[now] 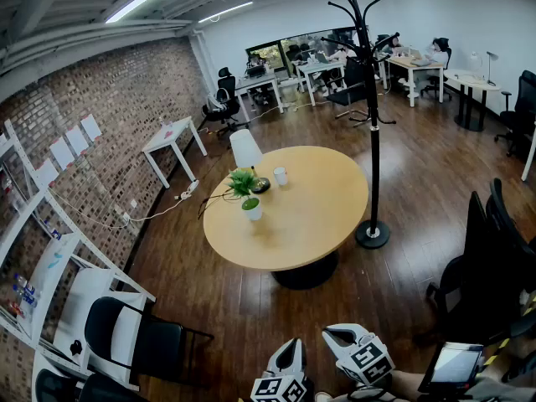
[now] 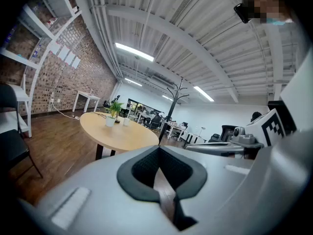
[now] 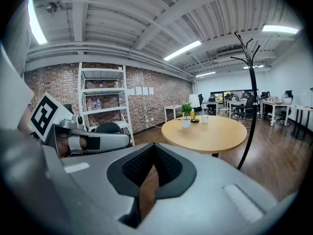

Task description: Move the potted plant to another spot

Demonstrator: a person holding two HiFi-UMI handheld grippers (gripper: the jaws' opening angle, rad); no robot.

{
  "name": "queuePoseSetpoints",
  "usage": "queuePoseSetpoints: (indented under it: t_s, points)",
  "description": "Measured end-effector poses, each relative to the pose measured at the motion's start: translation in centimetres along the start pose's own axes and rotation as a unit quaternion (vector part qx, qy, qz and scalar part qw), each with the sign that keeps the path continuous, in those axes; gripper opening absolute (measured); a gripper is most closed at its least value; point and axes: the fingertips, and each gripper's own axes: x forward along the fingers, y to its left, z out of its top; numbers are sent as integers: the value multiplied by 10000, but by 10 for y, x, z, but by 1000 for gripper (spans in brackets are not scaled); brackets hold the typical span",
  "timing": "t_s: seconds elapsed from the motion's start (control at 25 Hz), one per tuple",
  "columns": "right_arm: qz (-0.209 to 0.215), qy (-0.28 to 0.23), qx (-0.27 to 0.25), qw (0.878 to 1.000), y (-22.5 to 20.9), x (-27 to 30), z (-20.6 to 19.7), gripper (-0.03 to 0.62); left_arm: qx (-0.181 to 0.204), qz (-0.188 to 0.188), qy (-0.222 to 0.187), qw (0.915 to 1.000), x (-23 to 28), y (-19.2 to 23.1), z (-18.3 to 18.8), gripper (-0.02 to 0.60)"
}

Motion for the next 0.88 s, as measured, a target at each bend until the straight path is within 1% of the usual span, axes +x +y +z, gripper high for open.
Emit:
queuePoseSetpoints:
  t_s: [0.24,0.44,0.52,0.64,0.76,0.88]
  points:
    - [-29,36,6,10000,9,11,1,8,-18,-74,-6,10000,-3,11,5,-9]
    - [-73,16,10,10000,19,19,9,8,1,-186,27,9998,-6,22,10,-9]
    - [-121,7,-2,9999,23,24,13,8,17,-256,17,9997,-7,27,15,-9]
    - [-311,-113,-100,9994,23,29,27,8,60,-386,-49,9992,-8,32,27,-9]
    - [-366,-210,-144,9990,30,36,32,8,109,-520,-113,9985,-10,37,40,-9]
    - [-460,-280,-130,9985,36,42,41,8,106,-558,-72,9984,-14,40,53,-9]
